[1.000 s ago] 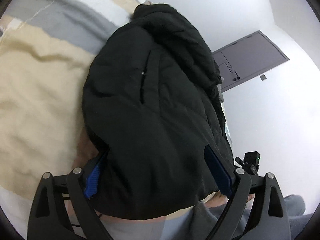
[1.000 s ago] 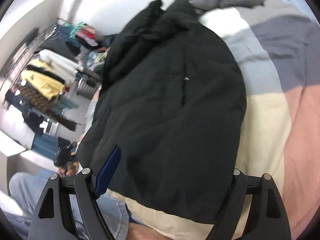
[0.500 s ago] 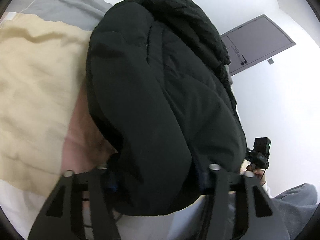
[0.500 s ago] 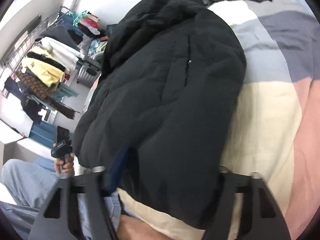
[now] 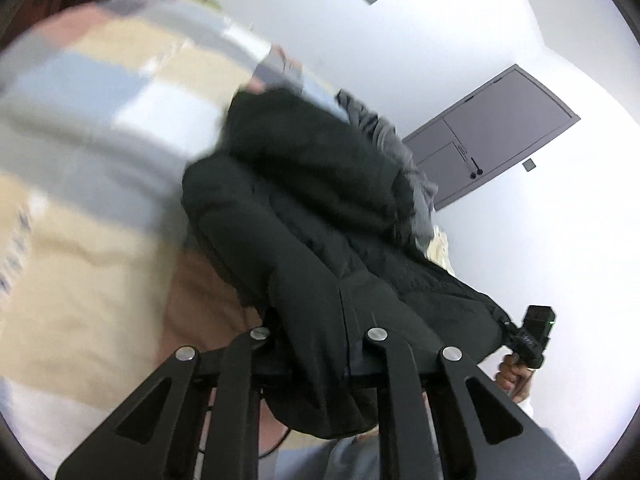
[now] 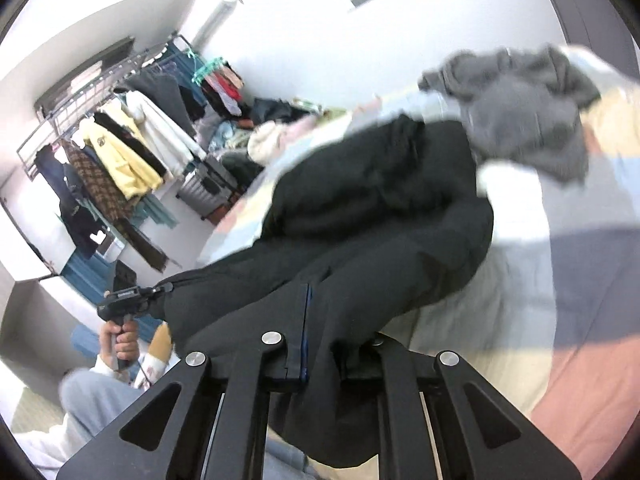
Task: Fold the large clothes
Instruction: 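Lift the hem with both tools and fold it toward the collar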
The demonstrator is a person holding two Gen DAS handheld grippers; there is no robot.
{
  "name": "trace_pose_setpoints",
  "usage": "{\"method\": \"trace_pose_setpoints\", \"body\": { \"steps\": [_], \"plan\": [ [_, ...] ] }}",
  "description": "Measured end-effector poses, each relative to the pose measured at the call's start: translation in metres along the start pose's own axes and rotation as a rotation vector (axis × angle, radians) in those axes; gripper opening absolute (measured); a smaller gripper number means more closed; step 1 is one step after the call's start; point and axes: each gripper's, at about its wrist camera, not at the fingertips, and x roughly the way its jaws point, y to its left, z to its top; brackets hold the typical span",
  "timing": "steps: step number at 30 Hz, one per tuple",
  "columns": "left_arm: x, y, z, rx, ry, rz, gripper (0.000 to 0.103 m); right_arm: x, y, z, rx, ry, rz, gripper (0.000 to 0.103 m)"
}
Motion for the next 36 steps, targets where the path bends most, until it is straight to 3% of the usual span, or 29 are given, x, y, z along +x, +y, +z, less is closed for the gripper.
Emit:
{"method": "trace_pose_setpoints", "body": {
  "steps": [6,10,16,21,32,36],
  "plan": [
    [-0.031,-0.041,0.057,0.055,-0.035,0.045,0.015,-0.011,0.026,0.046,-0.015,-0.054,-0.014,0.008],
    [-0.045,-0.058,0.060,0.068,-0.049,0.041,0.015,-0.032,0.031,0.050,0.018,-0.089,0.000,0.008],
    [-0.074,-0.076,0.041,0.079,-0.042,0.036,0.015,-0.073,0.043,0.039,-0.019,-0.098,0.000,0.008],
    [-0.095,-0.084,0.006,0.038,-0.028,0.052,0.015,-0.096,0.054,0.016,-0.004,-0.095,-0.004,0.008],
    [-0.130,-0.093,-0.061,-0.032,-0.027,0.125,0.015,-0.140,0.080,-0.039,0.015,-0.109,-0.103,0.008],
    [-0.136,-0.089,-0.062,-0.059,-0.030,0.119,0.015,-0.146,0.086,-0.037,0.014,-0.113,-0.118,0.008]
  ]
}}
